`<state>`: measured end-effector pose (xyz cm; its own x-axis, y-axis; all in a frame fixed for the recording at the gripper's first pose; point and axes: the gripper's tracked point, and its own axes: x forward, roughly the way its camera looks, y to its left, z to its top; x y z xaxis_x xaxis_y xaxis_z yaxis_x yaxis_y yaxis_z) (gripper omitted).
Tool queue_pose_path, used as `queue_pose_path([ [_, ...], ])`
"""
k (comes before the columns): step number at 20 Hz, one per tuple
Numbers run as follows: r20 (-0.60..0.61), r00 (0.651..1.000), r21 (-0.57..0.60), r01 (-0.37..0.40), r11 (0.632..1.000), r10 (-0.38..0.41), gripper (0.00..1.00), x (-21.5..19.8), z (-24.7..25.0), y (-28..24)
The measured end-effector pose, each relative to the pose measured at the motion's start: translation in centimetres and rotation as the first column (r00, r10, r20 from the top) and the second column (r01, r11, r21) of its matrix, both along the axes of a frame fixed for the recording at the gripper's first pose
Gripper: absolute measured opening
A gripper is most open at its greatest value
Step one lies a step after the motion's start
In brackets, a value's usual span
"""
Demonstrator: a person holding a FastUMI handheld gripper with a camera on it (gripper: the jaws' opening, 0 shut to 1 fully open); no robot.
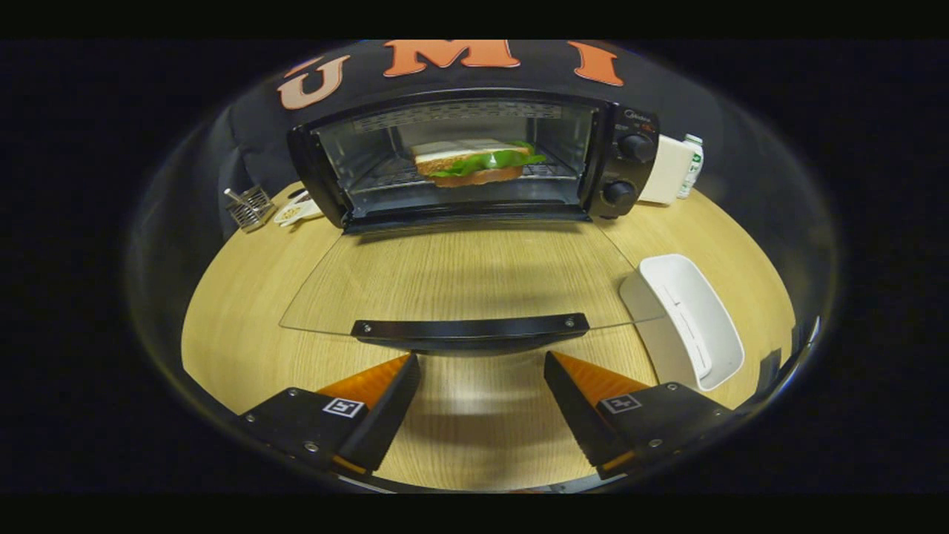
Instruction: Open the toaster oven, put the food inside, and close the toaster oven door.
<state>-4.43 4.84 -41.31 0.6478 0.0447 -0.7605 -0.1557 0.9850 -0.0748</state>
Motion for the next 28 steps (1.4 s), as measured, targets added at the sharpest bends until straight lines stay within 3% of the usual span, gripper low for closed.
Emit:
queue_pose_path([
  [12,0.095,0.995,0.056,-0.004,0.998,-0.001,0.99,1.2,6.5,1.1],
  [20,0.198,0.980,0.070,-0.002,0.998,-0.011,0.99,5.0,11.5,1.8],
  [28,0.238,0.971,0.080,-0.005,0.997,-0.014,0.99,9.0,13.4,2.8],
])
